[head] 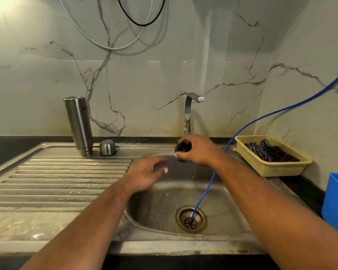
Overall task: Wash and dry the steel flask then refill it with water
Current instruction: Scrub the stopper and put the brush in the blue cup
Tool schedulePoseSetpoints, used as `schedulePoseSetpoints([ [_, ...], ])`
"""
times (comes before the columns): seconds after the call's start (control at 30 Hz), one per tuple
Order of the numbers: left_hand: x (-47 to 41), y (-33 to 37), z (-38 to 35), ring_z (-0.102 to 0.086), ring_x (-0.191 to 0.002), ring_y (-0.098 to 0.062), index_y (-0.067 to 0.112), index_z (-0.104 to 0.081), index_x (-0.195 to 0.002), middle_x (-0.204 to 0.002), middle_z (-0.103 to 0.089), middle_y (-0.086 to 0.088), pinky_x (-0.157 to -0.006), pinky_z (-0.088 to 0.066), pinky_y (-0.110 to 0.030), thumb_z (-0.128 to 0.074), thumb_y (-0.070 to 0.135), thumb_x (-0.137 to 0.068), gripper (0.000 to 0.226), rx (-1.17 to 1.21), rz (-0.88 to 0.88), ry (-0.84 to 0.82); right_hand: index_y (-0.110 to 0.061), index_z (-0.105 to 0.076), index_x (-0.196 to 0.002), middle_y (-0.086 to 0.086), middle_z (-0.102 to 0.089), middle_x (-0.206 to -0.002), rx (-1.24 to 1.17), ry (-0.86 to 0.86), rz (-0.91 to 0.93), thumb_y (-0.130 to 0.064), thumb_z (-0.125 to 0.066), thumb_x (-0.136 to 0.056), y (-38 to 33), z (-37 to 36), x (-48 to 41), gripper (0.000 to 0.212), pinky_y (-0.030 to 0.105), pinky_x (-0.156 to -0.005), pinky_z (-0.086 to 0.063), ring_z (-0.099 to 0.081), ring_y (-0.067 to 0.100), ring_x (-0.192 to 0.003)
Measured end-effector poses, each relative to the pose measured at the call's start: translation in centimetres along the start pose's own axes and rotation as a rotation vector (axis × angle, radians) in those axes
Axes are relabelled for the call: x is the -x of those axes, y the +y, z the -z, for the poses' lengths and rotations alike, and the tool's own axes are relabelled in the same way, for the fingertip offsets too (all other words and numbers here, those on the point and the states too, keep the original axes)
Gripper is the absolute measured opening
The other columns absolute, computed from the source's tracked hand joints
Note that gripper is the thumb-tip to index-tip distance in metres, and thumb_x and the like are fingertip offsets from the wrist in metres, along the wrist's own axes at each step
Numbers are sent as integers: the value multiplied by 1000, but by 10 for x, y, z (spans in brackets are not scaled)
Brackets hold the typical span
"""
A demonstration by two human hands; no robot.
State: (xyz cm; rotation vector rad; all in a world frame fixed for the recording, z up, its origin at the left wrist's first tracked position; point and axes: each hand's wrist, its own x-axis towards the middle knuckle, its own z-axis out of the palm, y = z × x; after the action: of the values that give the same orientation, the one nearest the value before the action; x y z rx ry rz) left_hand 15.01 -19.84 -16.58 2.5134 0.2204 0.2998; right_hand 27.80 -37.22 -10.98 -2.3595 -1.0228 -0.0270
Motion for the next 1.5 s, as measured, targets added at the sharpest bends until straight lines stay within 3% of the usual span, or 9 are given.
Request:
schedulePoseSetpoints([
  [0.17, -8, 2, -4, -61, -120, -12, 31, -60, -133, -130, -65, 10, -107, -49, -40, -67, 34, -94, 39, -79, 3, 59, -28, -70, -117, -12, -70, -108, -125, 125, 143, -48, -84, -80, -33, 56, 11, 45, 17, -84, -49, -65, 5, -100],
  [0.3, -10, -1, -4, -59, -125, -13, 30, -58, -137, -134, -64, 10, -111, -45, -38, -65, 18, -93, 46, -68, 5, 55, -17, -73, -111, 2, -77, -101, -564, -16, -67, -38, -84, -83, 8, 3, 18, 37, 43, -89, -60, -73, 16, -90],
  [0.43, -11, -4, -9, -57, -126, -9, 27, -56, -140, -134, -64, 12, -114, -43, -37, -64, 9, -93, 51, -43, 6, 31, -18, -71, -102, 2, -72, -93, 250, -108, -338, -52, -82, -79, 52, -55, 21, 42, 43, -82, -61, -70, 20, -86],
  [0.7, -16, -9, -15, -57, -125, -6, 32, -56, -140, -134, -63, 16, -114, -43, -38, -63, 11, -92, 52, -51, -6, 10, -18, -75, -96, -1, -75, -87, 20, -93, -249, -56, -85, -74, 42, -53, 20, 45, 39, -81, -61, -70, 14, -82],
  [0.93, -19, -11, -15, -57, -123, -4, 32, -57, -138, -131, -63, 17, -115, -42, -37, -62, 9, -93, 51, -6, -1, -9, -11, -72, -109, 9, -77, -91, -917, -27, -237, -49, -77, -84, 50, -4, 23, 46, 40, -79, -60, -73, 21, -73],
  [1.03, -18, -13, -17, -56, -123, -2, 36, -58, -135, -129, -63, 21, -114, -43, -38, -63, 8, -93, 51, 16, 11, -23, -15, -74, -98, 5, -77, -82, -124, -212, -365, -48, -82, -81, 71, -31, 26, 38, 34, -73, -61, -75, 16, -70],
  [1.1, -18, -14, -16, -55, -125, -2, 34, -58, -135, -129, -62, 20, -115, -42, -38, -61, 5, -93, 51, 39, 11, -29, -14, -76, -93, 2, -76, -75, 93, -172, -345, -47, -85, -79, 80, -43, 18, 37, 28, -66, -61, -74, 13, -65],
  [1.33, -18, -14, -18, -55, -124, -2, 35, -59, -134, -129, -62, 21, -116, -42, -39, -61, 6, -94, 50, 38, 15, -46, -13, -77, -101, 5, -76, -89, -152, 2, -271, -40, -90, -75, 72, -29, 12, 40, 40, -75, -65, -76, 18, -68],
  [1.5, -19, -11, -18, -55, -124, 0, 37, -59, -134, -128, -62, 24, -115, -41, -38, -61, 7, -94, 50, 41, 6, -68, -14, -71, -113, 10, -78, -96, -875, -39, -293, -40, -85, -78, 69, -5, 19, 46, 44, -80, -64, -76, 24, -74],
])
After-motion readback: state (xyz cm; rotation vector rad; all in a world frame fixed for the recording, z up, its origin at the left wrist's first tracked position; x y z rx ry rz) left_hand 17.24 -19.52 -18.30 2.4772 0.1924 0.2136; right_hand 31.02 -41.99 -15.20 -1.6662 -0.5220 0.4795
